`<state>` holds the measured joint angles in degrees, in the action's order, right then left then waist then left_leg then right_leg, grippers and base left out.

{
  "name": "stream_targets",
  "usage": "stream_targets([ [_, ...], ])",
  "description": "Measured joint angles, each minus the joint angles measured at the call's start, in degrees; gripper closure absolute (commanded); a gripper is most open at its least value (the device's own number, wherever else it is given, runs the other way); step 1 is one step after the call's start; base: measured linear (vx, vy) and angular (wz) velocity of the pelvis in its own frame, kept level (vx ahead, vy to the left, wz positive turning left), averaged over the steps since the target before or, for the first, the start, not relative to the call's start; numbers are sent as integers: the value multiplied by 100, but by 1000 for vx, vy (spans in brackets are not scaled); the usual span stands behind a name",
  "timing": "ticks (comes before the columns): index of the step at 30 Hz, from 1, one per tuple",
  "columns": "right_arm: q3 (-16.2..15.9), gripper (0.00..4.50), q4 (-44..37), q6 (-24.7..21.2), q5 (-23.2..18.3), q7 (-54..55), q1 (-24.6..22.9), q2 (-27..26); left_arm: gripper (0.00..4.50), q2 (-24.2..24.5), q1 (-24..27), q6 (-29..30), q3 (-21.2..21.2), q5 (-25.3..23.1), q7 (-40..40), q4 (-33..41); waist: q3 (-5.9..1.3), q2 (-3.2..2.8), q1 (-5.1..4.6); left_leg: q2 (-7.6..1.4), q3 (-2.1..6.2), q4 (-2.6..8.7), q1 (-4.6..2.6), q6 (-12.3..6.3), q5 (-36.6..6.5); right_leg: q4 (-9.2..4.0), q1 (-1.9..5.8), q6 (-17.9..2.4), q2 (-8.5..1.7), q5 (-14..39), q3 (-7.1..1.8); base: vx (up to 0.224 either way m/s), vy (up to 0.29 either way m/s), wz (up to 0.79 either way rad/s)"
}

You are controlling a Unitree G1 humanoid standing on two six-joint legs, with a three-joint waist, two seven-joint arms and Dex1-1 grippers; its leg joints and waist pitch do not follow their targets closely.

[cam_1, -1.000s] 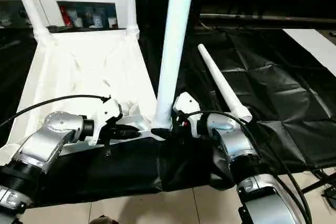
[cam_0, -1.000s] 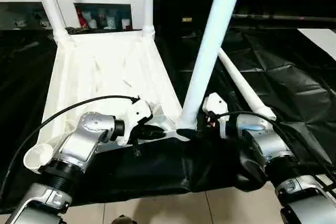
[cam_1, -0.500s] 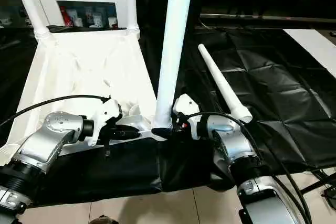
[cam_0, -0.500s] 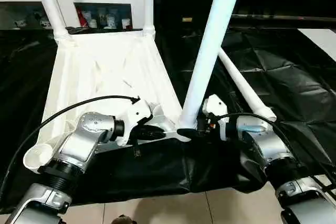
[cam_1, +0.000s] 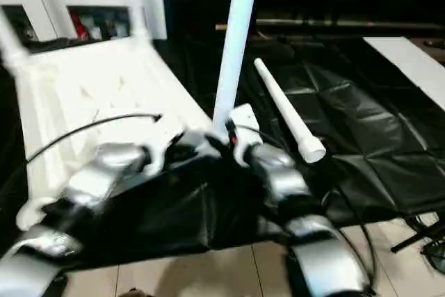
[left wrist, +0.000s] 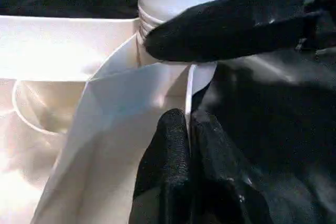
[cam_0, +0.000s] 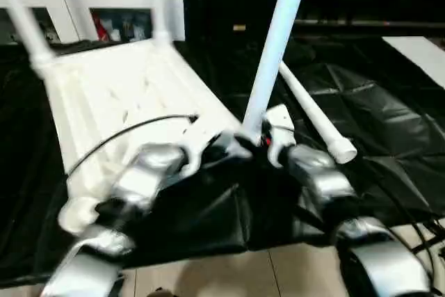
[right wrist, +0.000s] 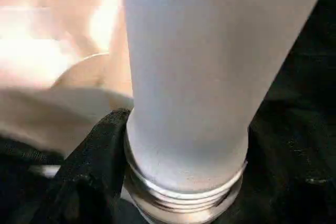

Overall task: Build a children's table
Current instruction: Rotate leg to tighten

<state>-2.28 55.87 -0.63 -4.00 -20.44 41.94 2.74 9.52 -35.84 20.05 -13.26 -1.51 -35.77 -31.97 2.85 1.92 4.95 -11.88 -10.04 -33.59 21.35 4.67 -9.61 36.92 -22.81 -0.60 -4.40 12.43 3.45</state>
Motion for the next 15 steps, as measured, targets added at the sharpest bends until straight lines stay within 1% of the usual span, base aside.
stream_targets([
  [2,52,174,115,-1,13,165,99,-51,450,-145,-38,64,10,-44,203,-27,0,0,11,1,-1,8,4,-4,-3,-18,2,0,0,0,1,0,0,0],
  [5,75,174,188,41,18,228,131,-81,450,-180,-45,78,10,-43,233,-28,-1,-1,19,1,-2,13,5,-8,-4,-25,3,0,0,0,3,0,0,0],
  [6,76,139,213,75,19,265,144,-102,450,-180,-46,75,10,-44,233,-32,-1,-1,17,1,-2,13,5,-8,-4,-24,2,0,0,0,3,0,0,0],
  [8,103,104,282,152,16,281,156,-123,450,-147,-45,68,9,-44,233,-36,-1,0,14,1,-2,11,4,-7,-3,-22,3,1,0,-1,3,0,0,0],
  [10,181,102,323,218,-12,236,150,-183,450,-104,-44,46,8,-44,233,-36,-1,0,-6,0,-2,11,3,-7,-3,-21,1,2,0,-1,2,0,0,0],
  [11,192,94,333,247,-22,188,139,-197,450,-76,-42,25,8,-44,229,-35,0,1,-21,0,-2,12,4,-7,-3,-21,-1,2,0,-1,2,0,0,0],
  [13,193,59,338,254,-41,24,136,-161,450,-35,-31,-16,8,-44,202,-32,0,0,-32,-1,-2,13,5,-6,-3,-21,-2,2,1,-1,2,0,0,0],
  [15,187,59,303,261,-73,-311,113,-60,450,70,14,-61,7,-38,33,29,0,1,-45,-2,-2,18,5,-6,-3,-21,-4,2,4,-1,3,0,0,0],
])
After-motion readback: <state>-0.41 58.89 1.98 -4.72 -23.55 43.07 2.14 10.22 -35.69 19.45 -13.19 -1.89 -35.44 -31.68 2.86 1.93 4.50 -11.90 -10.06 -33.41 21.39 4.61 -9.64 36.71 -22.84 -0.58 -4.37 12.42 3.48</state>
